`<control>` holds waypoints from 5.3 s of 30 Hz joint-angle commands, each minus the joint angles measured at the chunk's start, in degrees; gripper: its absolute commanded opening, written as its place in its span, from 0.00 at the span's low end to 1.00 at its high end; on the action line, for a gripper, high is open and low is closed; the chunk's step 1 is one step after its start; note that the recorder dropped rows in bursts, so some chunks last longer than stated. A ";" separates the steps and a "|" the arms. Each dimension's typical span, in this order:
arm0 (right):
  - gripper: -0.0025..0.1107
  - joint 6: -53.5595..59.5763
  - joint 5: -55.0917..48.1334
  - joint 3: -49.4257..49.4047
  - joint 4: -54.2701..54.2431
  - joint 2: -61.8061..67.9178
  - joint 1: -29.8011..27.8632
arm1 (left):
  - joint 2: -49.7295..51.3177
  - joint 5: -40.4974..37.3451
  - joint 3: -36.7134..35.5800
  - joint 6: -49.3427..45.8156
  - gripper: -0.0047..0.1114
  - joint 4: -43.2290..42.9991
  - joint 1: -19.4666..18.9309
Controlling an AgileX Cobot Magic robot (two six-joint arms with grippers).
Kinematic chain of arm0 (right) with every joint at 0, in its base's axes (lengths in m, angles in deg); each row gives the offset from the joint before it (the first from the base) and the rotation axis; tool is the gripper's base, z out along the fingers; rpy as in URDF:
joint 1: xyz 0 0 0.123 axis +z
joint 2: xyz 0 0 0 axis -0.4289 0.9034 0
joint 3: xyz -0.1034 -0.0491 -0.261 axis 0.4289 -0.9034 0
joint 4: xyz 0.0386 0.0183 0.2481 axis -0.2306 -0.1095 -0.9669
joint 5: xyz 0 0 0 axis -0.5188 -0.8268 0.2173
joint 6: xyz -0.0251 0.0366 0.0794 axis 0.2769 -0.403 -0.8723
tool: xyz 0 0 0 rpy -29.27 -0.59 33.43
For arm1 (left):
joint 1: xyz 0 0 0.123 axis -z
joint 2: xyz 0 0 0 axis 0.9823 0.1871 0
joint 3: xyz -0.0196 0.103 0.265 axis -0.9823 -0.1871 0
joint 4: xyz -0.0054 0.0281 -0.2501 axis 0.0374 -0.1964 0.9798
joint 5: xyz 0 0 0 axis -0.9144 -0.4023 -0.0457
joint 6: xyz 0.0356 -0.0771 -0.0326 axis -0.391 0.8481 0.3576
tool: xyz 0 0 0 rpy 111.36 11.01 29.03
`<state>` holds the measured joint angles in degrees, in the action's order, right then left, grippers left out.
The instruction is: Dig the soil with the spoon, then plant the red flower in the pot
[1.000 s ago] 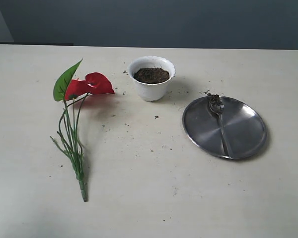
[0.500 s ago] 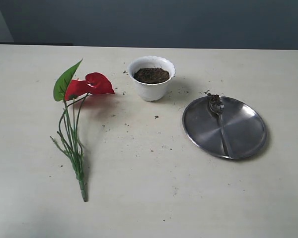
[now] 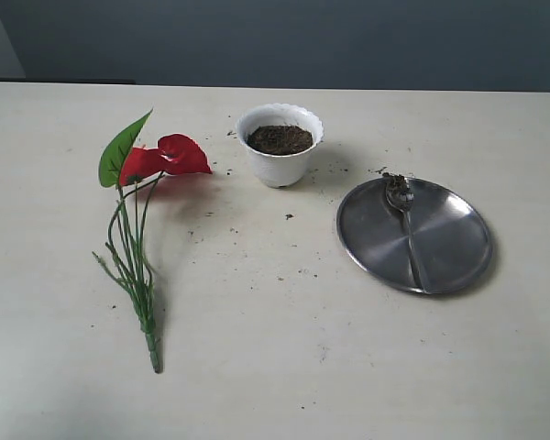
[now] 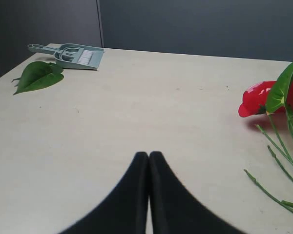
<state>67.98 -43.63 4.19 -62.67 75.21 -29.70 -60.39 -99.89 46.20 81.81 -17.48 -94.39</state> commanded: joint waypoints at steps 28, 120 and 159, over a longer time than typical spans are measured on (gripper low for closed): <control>0.02 2.40 -10.36 -0.30 -0.73 -0.58 -0.24 | -0.23 0.39 -0.29 0.02 0.04 0.53 0.42; 0.02 1.31 -10.12 -0.30 -4.35 -0.58 -0.24 | -0.23 0.39 -0.29 0.02 0.04 0.53 0.42; 0.02 1.31 -10.12 -0.30 -5.18 -0.58 -0.24 | -0.23 18.43 -0.29 0.02 0.04 -4.37 0.42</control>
<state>69.29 -54.04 4.02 -67.81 74.84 -29.70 -60.39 -81.94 46.20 81.81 -21.94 -94.39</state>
